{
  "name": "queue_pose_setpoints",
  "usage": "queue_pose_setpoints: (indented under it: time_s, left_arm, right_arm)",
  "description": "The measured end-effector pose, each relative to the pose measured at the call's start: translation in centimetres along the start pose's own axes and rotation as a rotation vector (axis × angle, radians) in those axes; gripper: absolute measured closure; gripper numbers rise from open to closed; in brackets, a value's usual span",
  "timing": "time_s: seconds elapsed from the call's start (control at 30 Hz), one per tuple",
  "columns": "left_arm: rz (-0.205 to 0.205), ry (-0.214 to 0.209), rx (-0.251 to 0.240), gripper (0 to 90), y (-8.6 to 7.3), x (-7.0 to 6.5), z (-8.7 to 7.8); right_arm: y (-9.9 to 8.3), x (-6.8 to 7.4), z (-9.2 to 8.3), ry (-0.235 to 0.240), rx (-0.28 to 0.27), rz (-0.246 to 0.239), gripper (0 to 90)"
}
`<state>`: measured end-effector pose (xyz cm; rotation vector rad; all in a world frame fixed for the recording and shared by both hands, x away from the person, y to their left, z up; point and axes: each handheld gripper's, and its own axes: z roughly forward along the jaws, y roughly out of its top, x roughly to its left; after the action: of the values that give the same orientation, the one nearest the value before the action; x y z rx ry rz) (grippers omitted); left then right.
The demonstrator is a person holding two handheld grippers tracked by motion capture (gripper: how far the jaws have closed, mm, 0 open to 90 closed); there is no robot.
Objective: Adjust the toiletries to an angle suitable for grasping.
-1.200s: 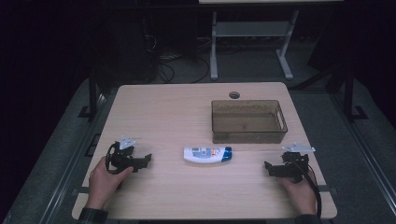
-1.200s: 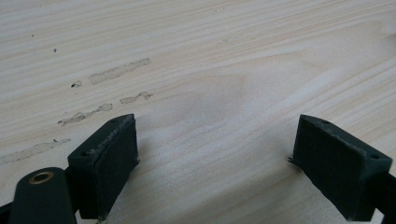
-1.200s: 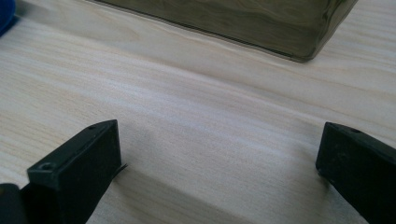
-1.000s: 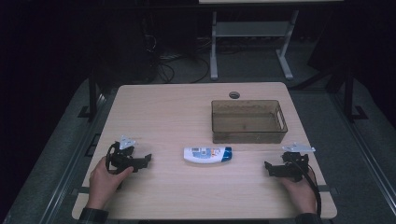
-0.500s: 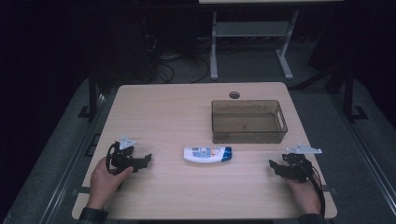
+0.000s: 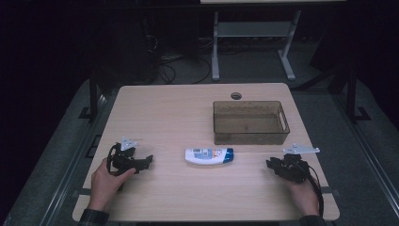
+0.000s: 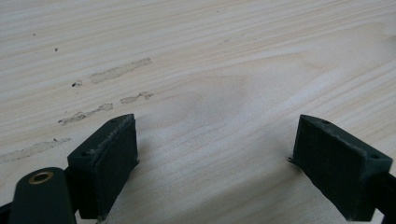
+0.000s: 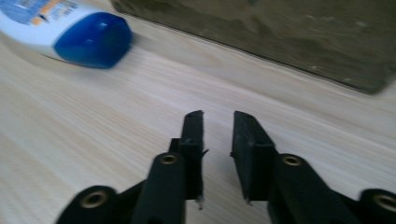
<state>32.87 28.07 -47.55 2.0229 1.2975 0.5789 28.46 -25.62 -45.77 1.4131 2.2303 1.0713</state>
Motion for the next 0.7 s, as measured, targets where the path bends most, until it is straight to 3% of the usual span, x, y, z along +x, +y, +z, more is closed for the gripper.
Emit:
queue_pose_setpoints:
  time_s: [0.17, 0.4, 0.7]
  left_arm:
    - [-0.005, 0.004, 0.000, 12.6, 0.0, -0.1, 0.0]
    - [0.001, -0.001, 0.000, 12.7, 0.0, 0.0, 0.0]
    - [0.008, -0.008, 0.001, 12.7, 0.0, 0.1, 0.0]
  right_arm:
    - [0.7, 0.7, 0.2, 0.047, 0.002, -0.017, 88.7]
    - [1.7, 1.4, 0.5, 0.109, -0.006, -0.042, 89.8]
    - [3.3, 2.4, 1.4, 0.142, -0.004, -0.075, 89.8]
